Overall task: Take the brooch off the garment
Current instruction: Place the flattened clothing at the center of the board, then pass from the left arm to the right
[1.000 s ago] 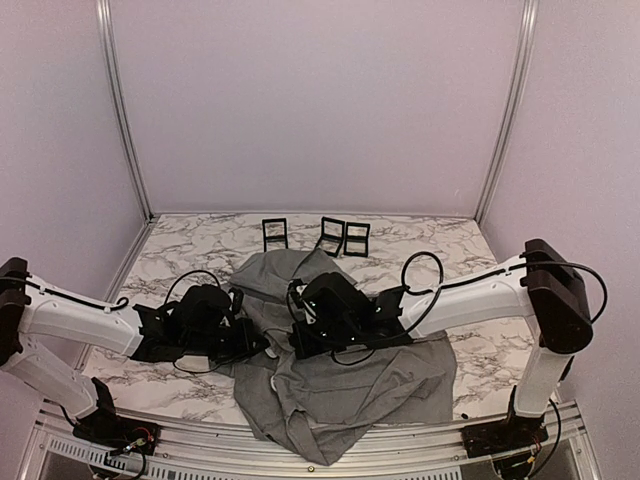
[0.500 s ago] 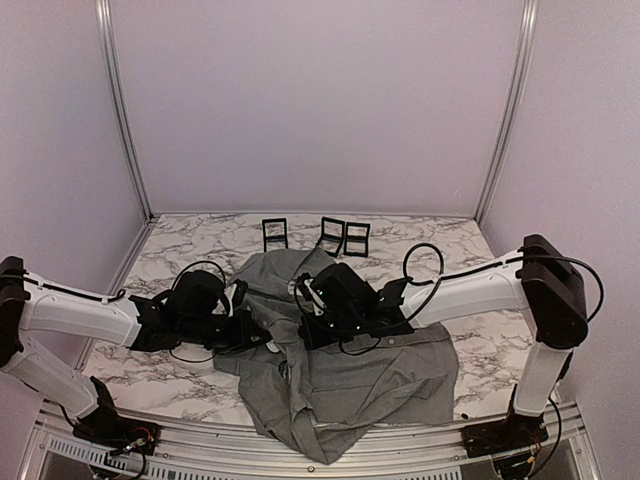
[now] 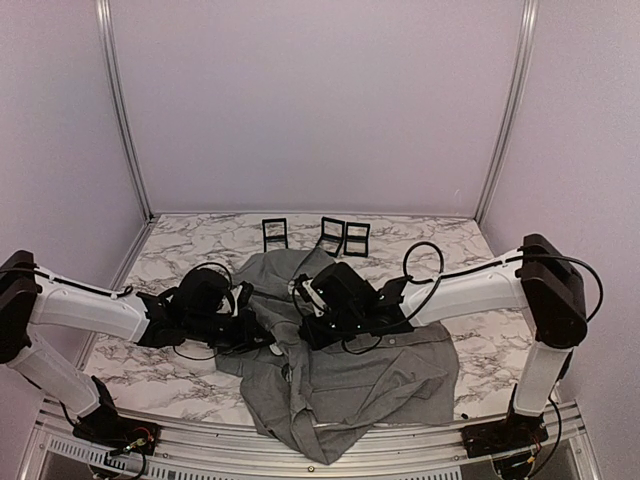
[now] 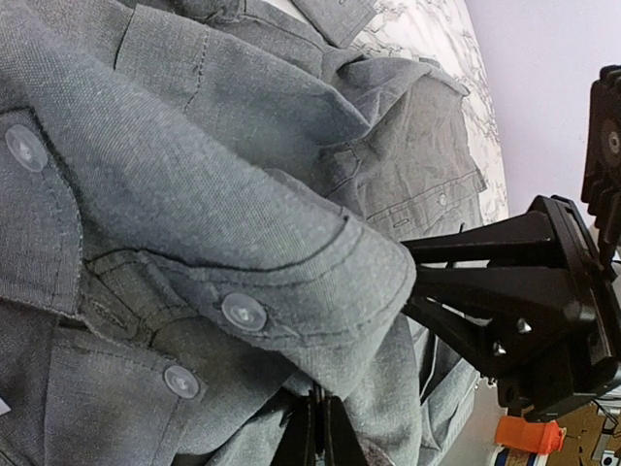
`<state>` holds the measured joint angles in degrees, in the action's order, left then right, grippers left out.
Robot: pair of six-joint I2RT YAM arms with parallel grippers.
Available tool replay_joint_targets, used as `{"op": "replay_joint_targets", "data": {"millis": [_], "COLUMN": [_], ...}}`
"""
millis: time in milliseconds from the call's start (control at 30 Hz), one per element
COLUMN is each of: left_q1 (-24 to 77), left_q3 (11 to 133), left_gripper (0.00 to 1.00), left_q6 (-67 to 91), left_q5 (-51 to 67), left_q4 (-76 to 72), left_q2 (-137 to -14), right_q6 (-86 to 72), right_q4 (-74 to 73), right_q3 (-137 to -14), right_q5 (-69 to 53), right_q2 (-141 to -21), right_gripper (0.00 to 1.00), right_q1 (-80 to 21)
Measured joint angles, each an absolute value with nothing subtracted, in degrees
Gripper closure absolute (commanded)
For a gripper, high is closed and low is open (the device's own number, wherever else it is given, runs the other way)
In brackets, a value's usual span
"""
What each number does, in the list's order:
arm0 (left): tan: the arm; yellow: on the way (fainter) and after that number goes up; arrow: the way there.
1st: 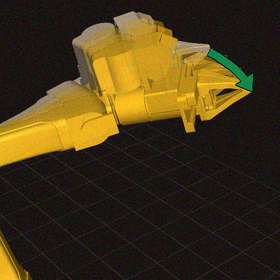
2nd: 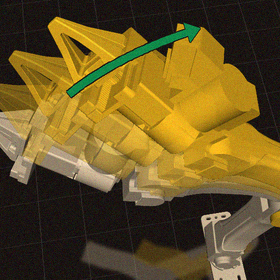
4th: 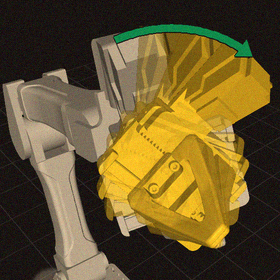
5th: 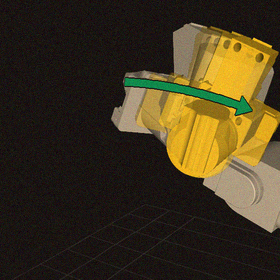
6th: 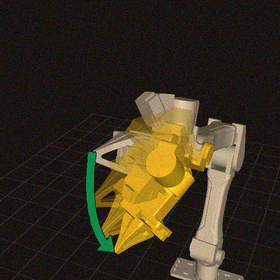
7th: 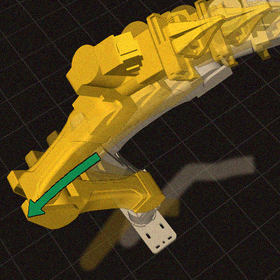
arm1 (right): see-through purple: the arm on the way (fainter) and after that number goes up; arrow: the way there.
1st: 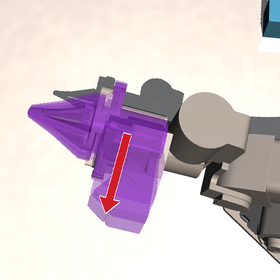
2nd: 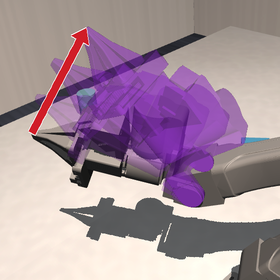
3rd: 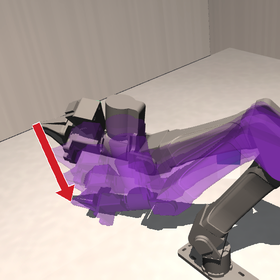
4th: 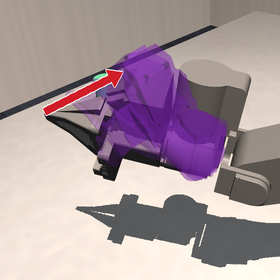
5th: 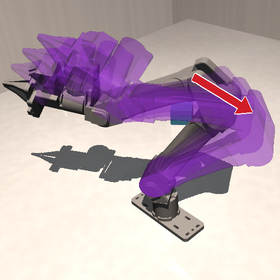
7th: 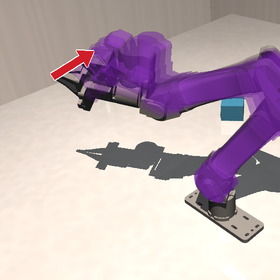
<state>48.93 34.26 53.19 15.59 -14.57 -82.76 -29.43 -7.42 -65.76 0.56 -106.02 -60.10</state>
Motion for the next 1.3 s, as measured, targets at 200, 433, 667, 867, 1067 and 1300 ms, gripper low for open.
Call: {"op": "replay_joint_targets", "data": {"millis": [200,433,667,867,1067,1300], "left_q1": [48.45,47.0,46.0,45.98,45.95,45.95], "left_q3": [39.18,44.47,45.63,46.15,46.15,46.15], "left_gripper": [1.0,1.0,1.0,1.0,1.0,1.0], "left_q6": [52.82,51.0,49.87,49.63,49.12,48.58], "left_q5": [16.88,20.38,23.05,24.08,24.6,25.1], "left_q4": [-8.97,-1.69,2.26,3.51,4.54,4.6], "left_q2": [-85.1,-86.54,-87.0,-87.13,-87.13,-87.13], "right_q6": [-24.69,-16.78,-11.62,-9.58,-9.15,-10.26], "right_q4": [-7.75,-7.33,-7.29,-7.29,-7.29,-7.4], "right_q3": [-64.34,-64.23,-64.23,-64.25,-65.12,-67.24], "right_q5": [4.69,10.39,14.31,16.71,18.0,18.79], "right_q2": [-101.71,-99.55,-101.43,-105.38,-107.79,-110.52], "right_gripper": [0.52,0.4,0.37,0.37,0.48,0.93], "right_q1": [-62.52,-70.04,-71.29,-71.4,-71.42,-71.42]}}
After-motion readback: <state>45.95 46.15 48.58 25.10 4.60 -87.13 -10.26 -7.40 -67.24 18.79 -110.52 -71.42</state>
